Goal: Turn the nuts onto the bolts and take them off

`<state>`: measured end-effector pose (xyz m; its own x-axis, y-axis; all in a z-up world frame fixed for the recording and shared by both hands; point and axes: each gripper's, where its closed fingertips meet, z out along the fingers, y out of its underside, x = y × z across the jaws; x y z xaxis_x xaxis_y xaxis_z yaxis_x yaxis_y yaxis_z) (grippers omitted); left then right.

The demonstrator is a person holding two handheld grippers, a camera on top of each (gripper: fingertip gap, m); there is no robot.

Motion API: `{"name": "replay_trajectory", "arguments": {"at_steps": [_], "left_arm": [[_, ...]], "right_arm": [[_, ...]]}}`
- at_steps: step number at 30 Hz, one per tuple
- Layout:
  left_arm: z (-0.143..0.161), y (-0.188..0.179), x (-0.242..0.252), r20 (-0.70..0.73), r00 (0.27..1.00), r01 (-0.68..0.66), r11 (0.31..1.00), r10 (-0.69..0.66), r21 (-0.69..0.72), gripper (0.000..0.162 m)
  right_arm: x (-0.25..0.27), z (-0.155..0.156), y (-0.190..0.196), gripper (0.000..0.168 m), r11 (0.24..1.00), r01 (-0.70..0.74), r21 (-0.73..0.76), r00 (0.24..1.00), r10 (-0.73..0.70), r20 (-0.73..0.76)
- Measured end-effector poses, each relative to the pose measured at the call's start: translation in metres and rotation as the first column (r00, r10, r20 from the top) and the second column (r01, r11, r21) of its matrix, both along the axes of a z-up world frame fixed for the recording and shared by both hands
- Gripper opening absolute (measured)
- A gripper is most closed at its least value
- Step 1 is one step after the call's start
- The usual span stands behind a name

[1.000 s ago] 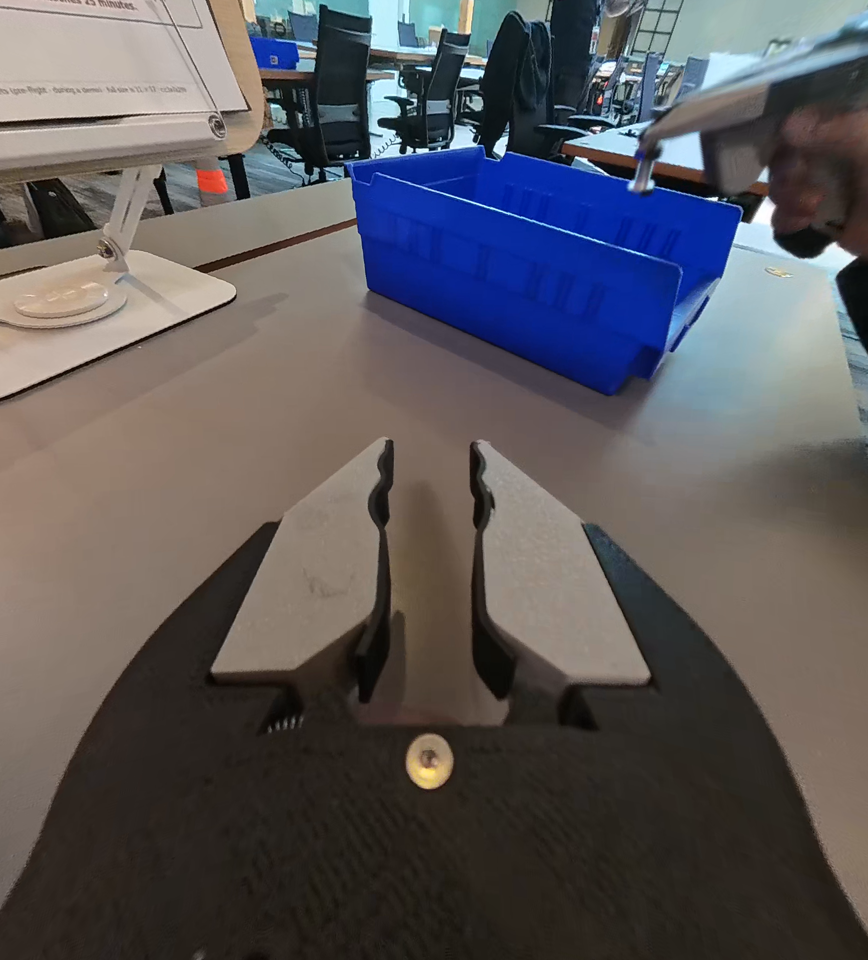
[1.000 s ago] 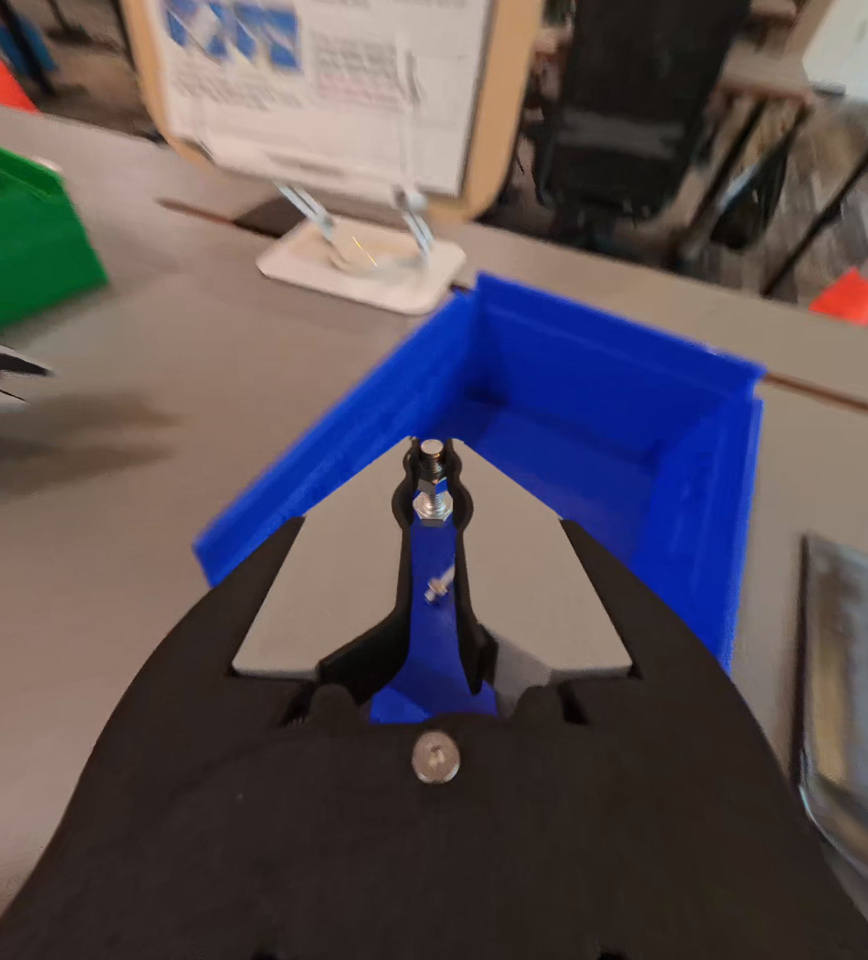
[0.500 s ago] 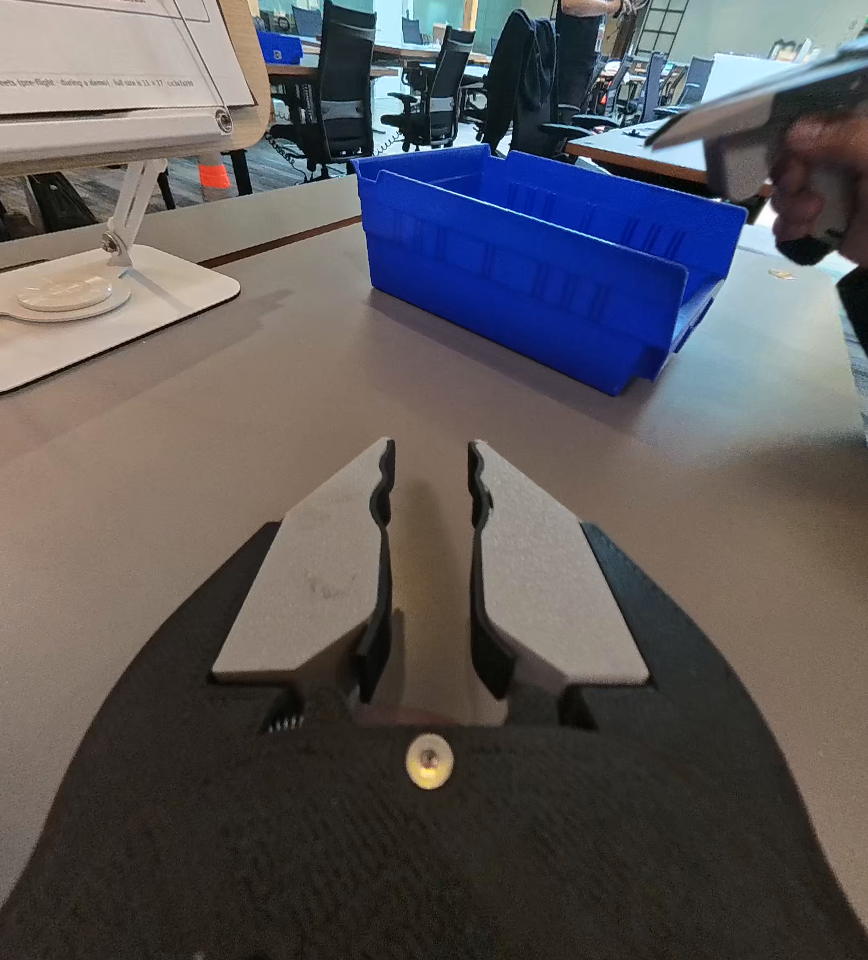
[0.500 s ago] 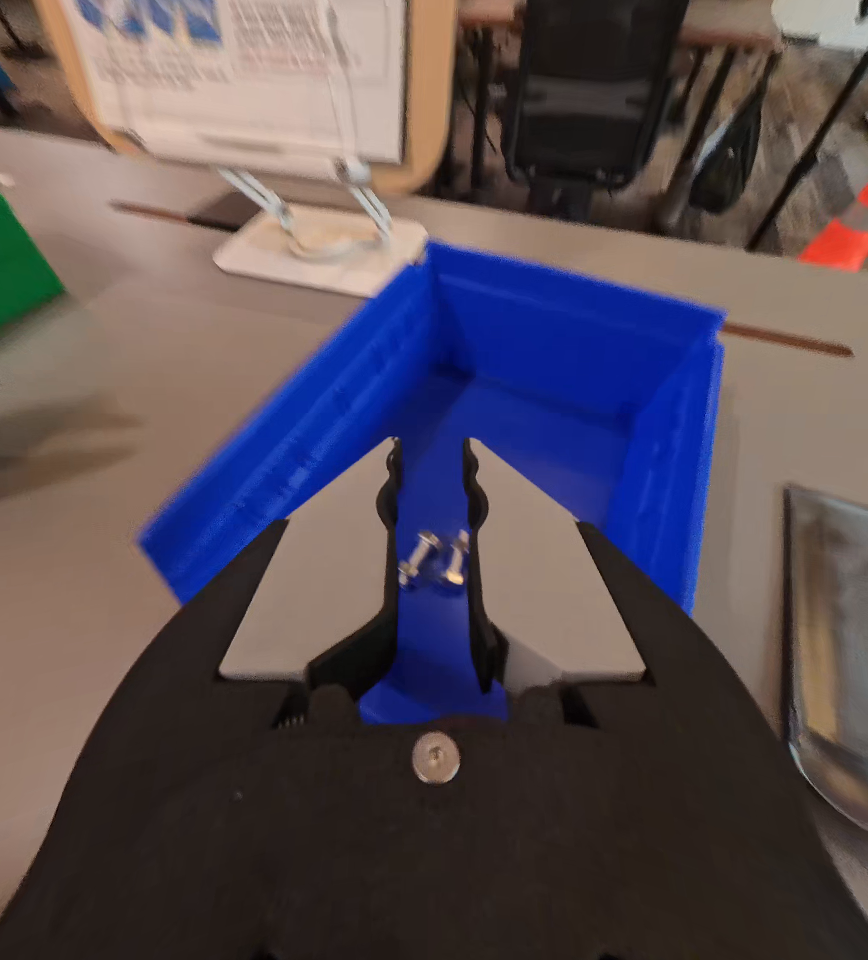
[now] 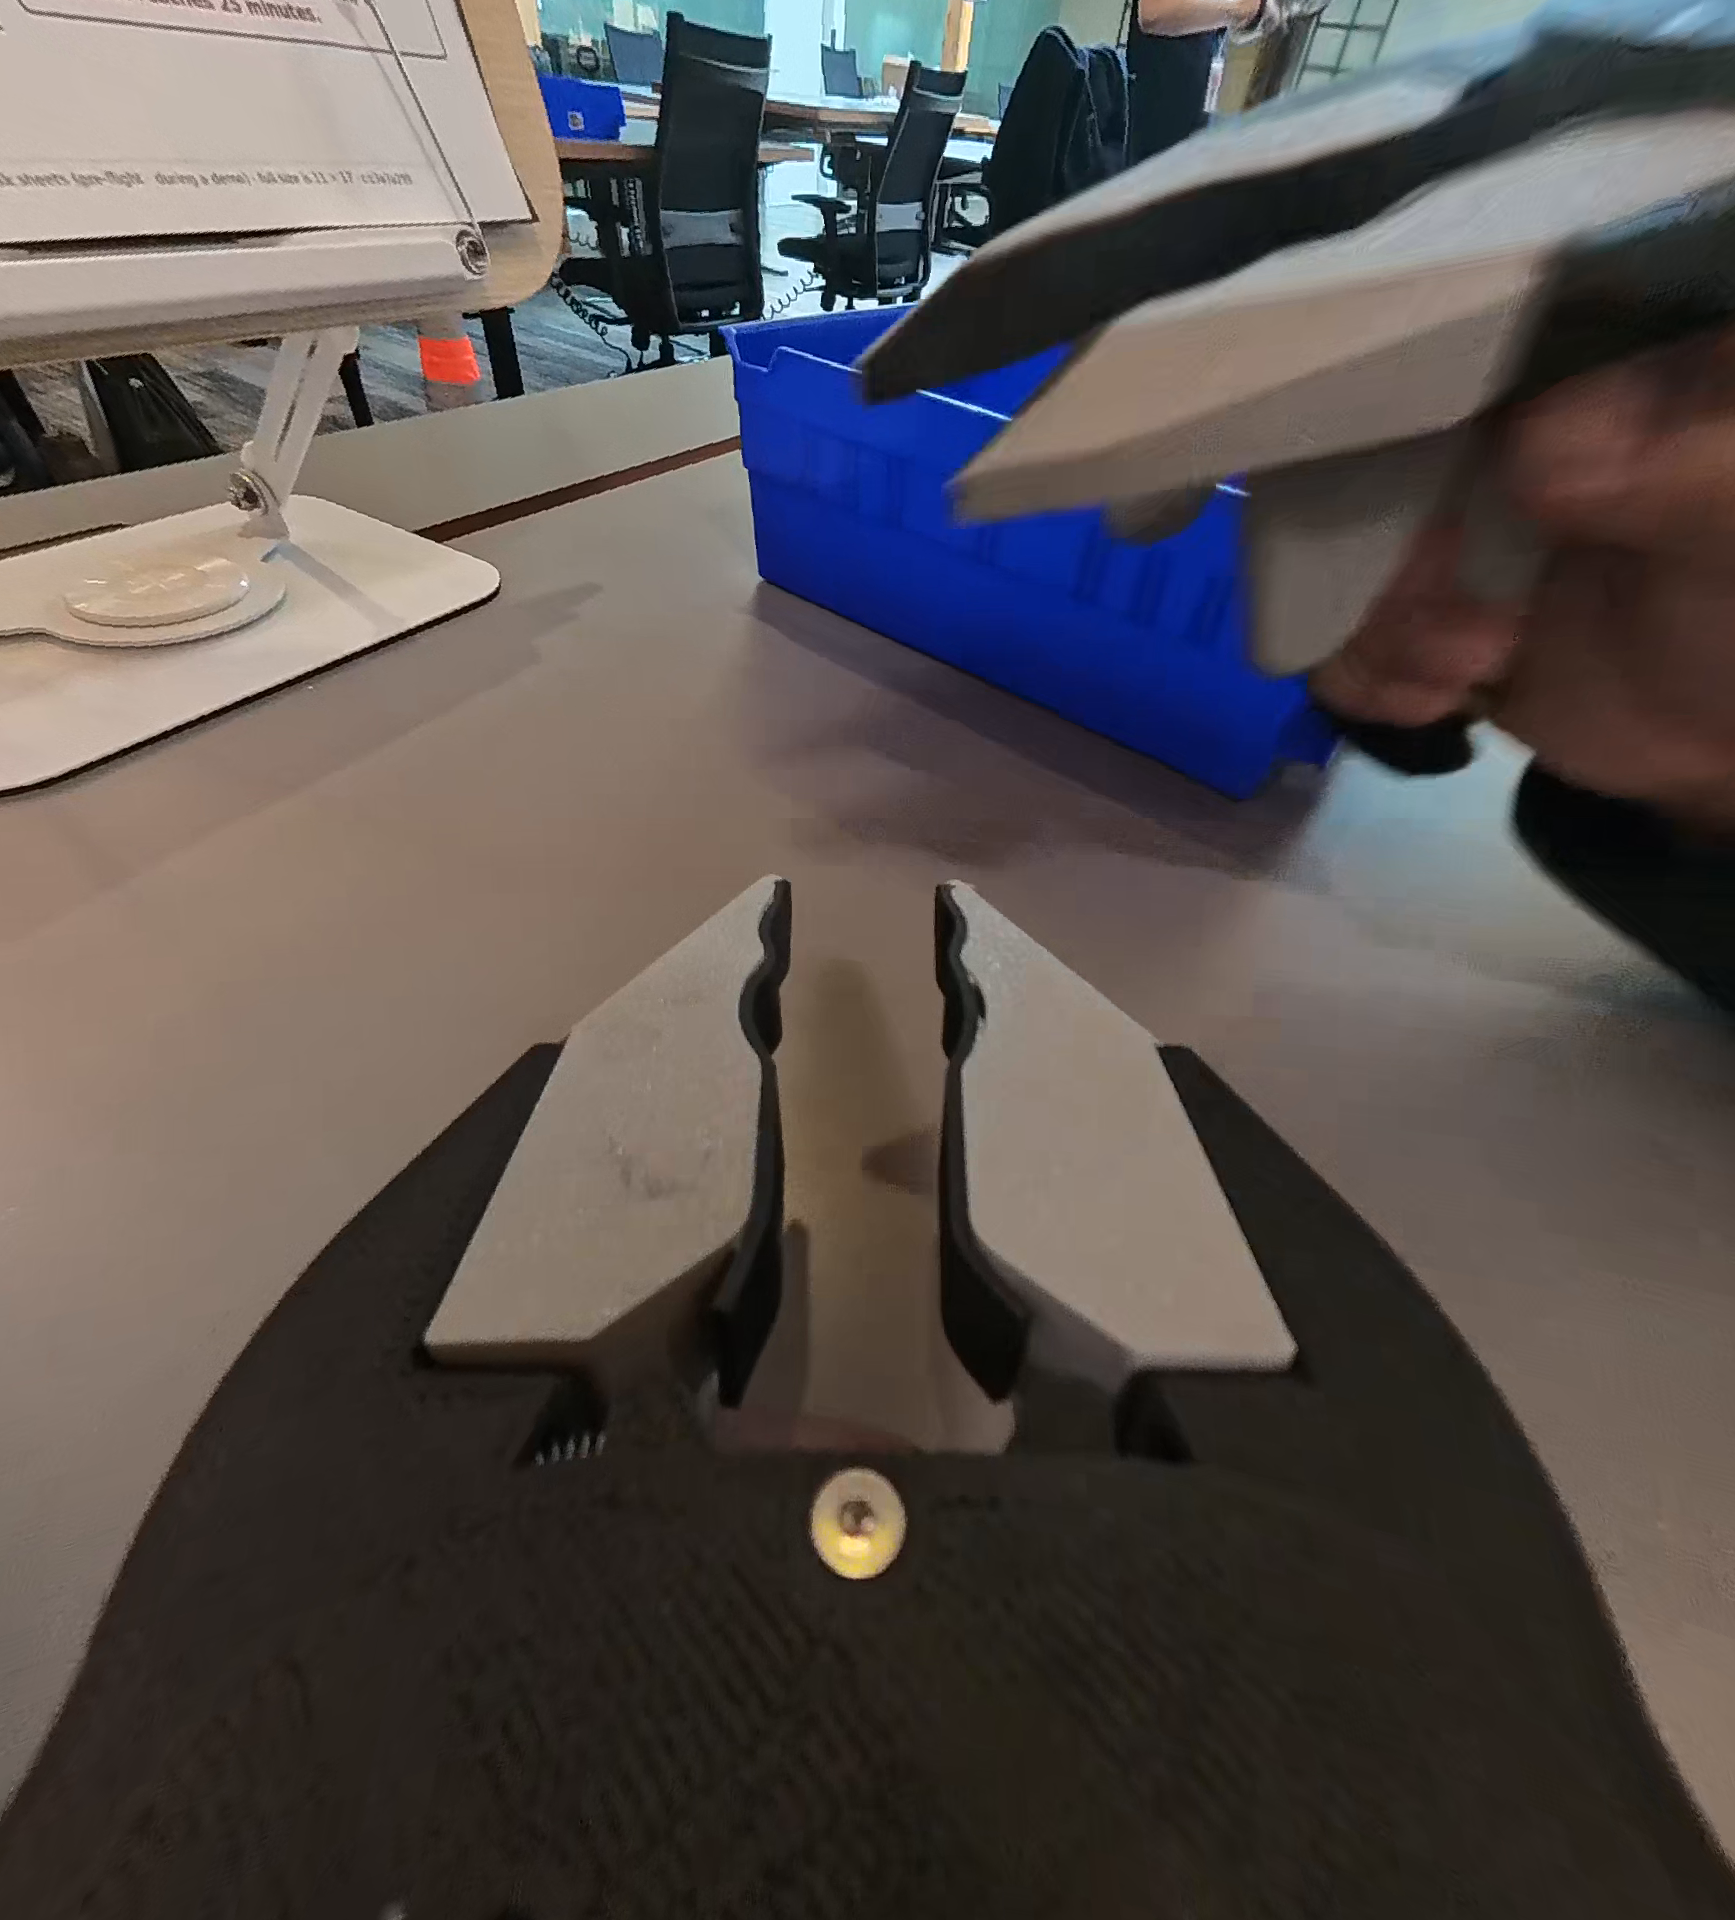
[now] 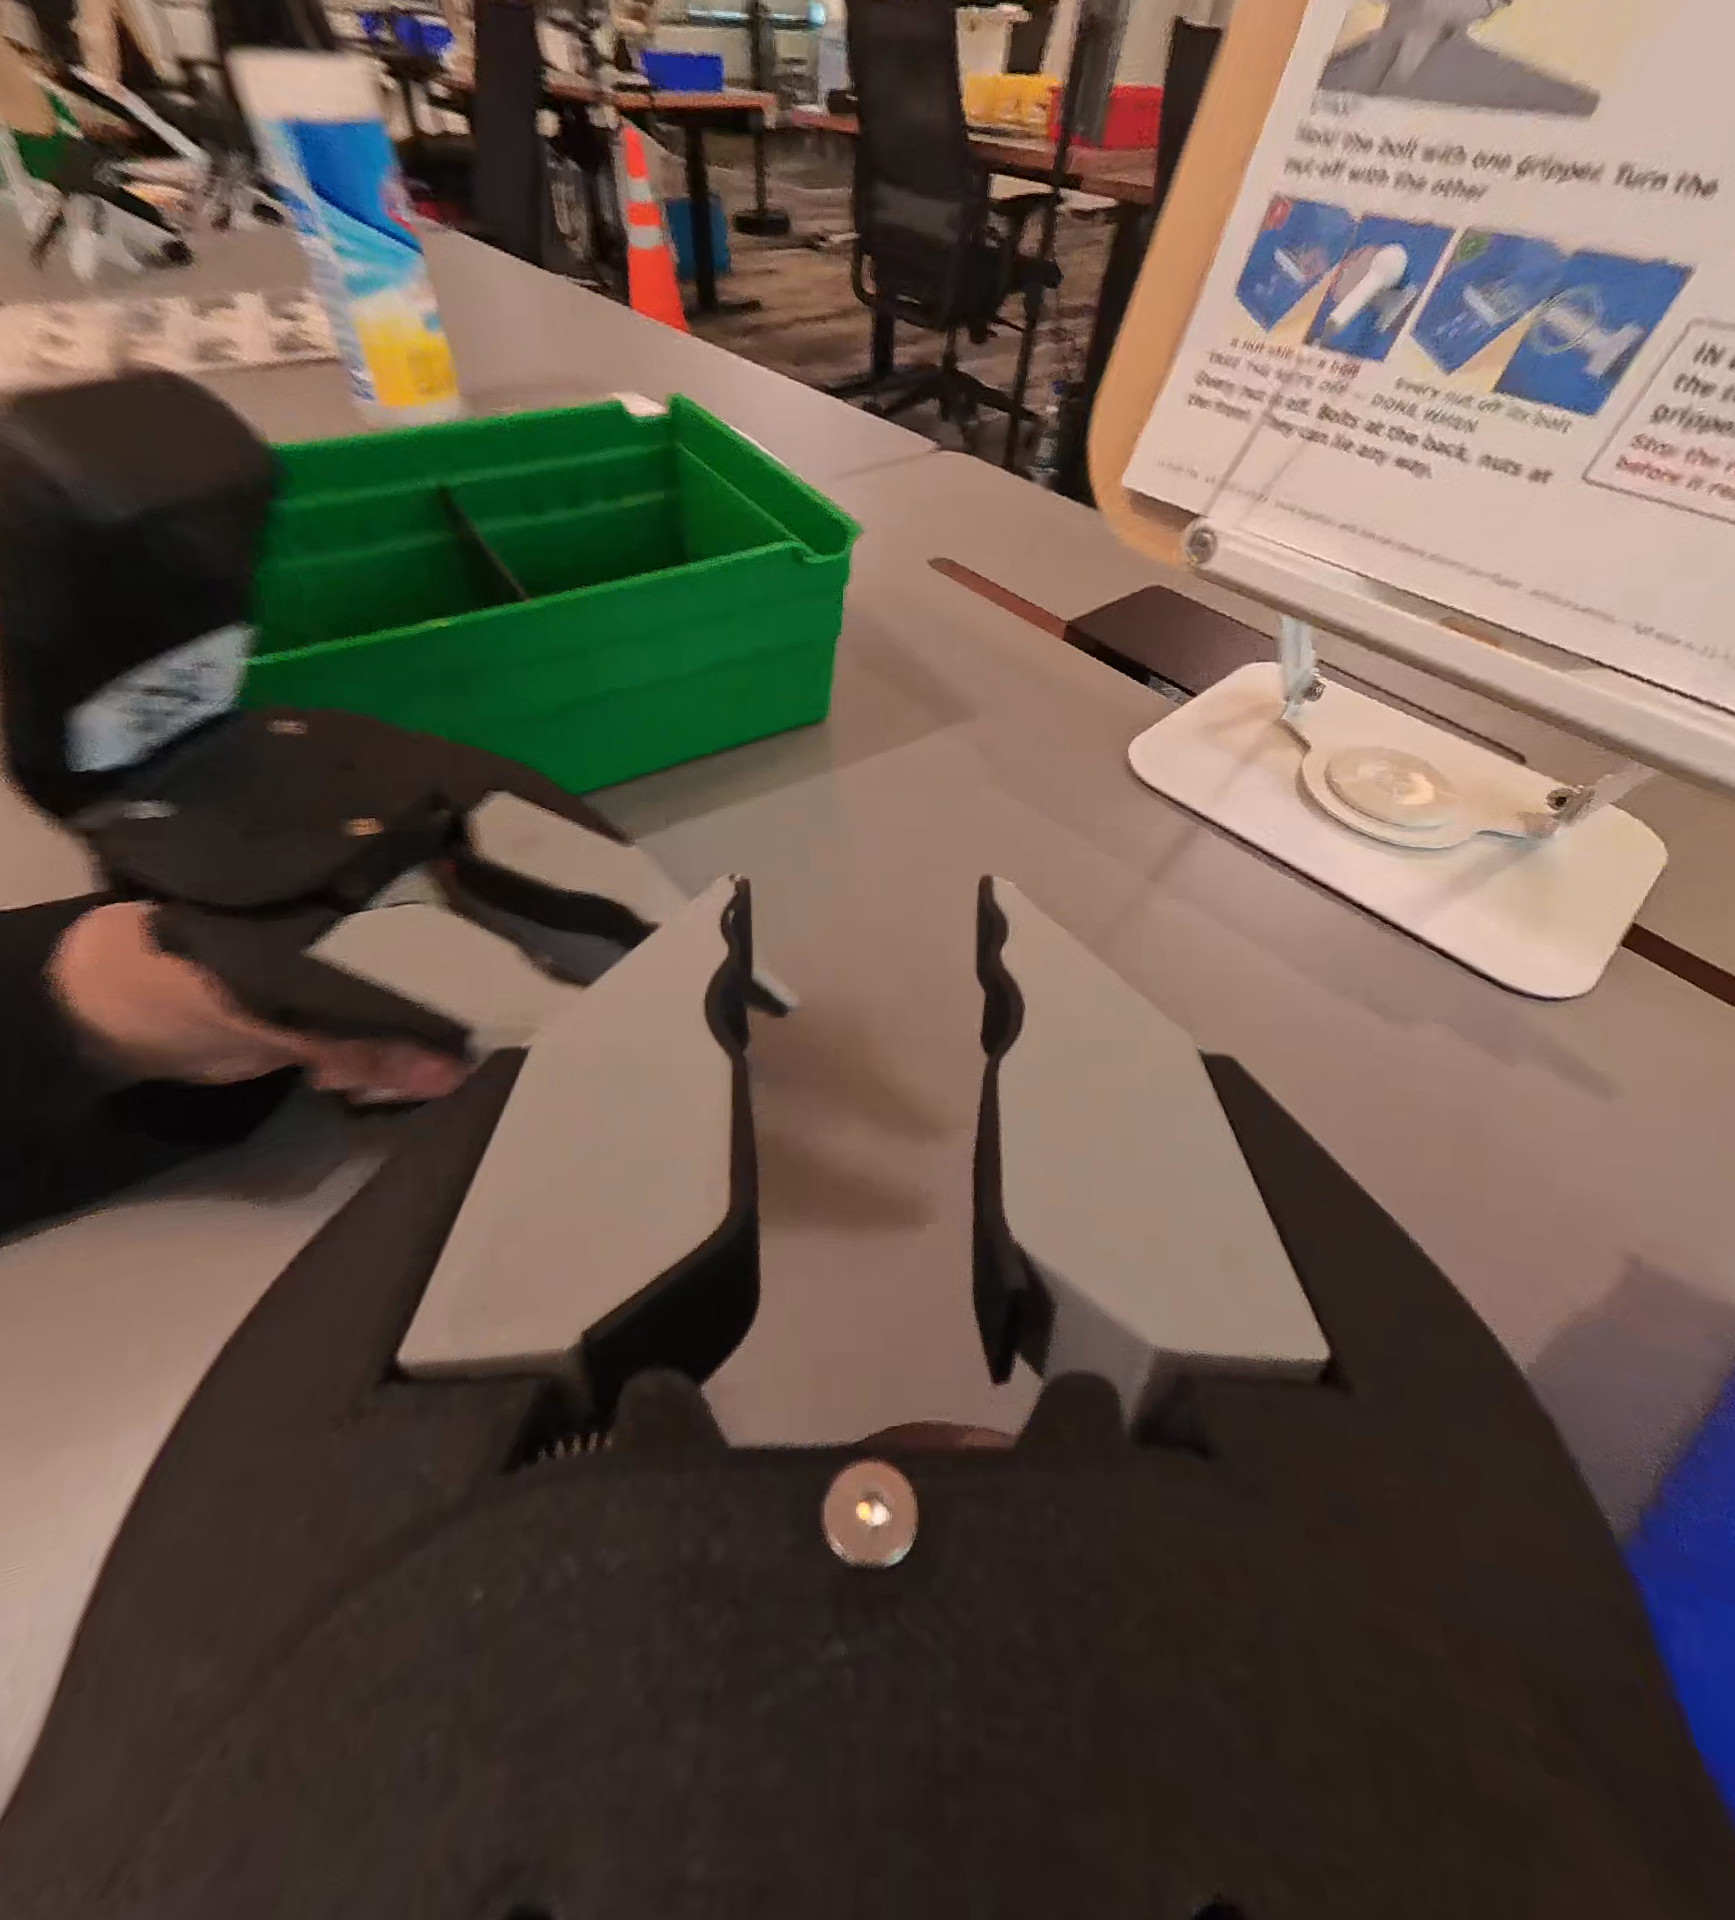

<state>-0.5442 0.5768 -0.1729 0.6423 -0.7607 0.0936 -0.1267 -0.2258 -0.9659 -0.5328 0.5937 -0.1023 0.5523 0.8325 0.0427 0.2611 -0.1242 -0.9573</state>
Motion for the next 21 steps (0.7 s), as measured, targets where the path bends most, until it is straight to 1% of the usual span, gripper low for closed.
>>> {"name": "replay_trajectory", "arguments": {"at_steps": [3, 5, 7, 9, 13, 17, 19, 21], "left_arm": [[0.0, 0.002, -0.003, 0.008, 1.0, -0.008, 1.0, 0.008, -0.005, 0.025], [0.0, 0.002, -0.003, 0.014, 1.0, -0.007, 1.0, 0.007, -0.012, 0.025], [-0.001, 0.002, -0.002, 0.006, 1.0, 0.0, 1.0, 0.0, -0.014, 0.025], [-0.002, 0.001, 0.0, -0.012, 1.0, 0.006, 1.0, -0.006, -0.009, 0.025], [-0.004, -0.001, 0.003, -0.034, 0.999, 0.019, 1.0, -0.019, -0.003, 0.026], [-0.003, -0.002, 0.003, -0.03, 0.999, 0.018, 1.0, -0.018, 0.007, 0.026], [-0.002, -0.006, 0.006, -0.039, 0.998, 0.046, 0.999, -0.045, 0.022, 0.021], [-0.003, -0.011, 0.009, -0.039, 0.997, 0.063, 0.998, -0.063, 0.019, 0.021]], "right_arm": [[-0.017, -0.03, 0.036, 0.041, 0.997, 0.065, 0.031, 0.998, -0.065, 0.011], [-0.018, -0.055, 0.055, 0.043, 0.995, 0.095, 0.026, 0.994, -0.096, 0.043], [-0.018, -0.077, 0.059, 0.044, 0.997, 0.079, -0.006, 0.994, -0.079, 0.078], [-0.014, -0.089, 0.059, 0.044, 0.998, 0.067, -0.005, 0.991, -0.066, 0.114], [-0.02, -0.081, 0.051, 0.045, 1.0, 0.026, 0.017, 0.998, -0.027, 0.057], [-0.026, -0.085, 0.048, 0.051, 1.0, 0.015, 0.012, 0.997, -0.016, 0.071], [-0.028, -0.084, 0.044, 0.05, 1.0, 0.008, 0.016, 0.998, -0.009, 0.063], [-0.028, -0.084, 0.041, 0.047, 1.0, 0.005, 0.011, 0.998, -0.006, 0.062]]}}
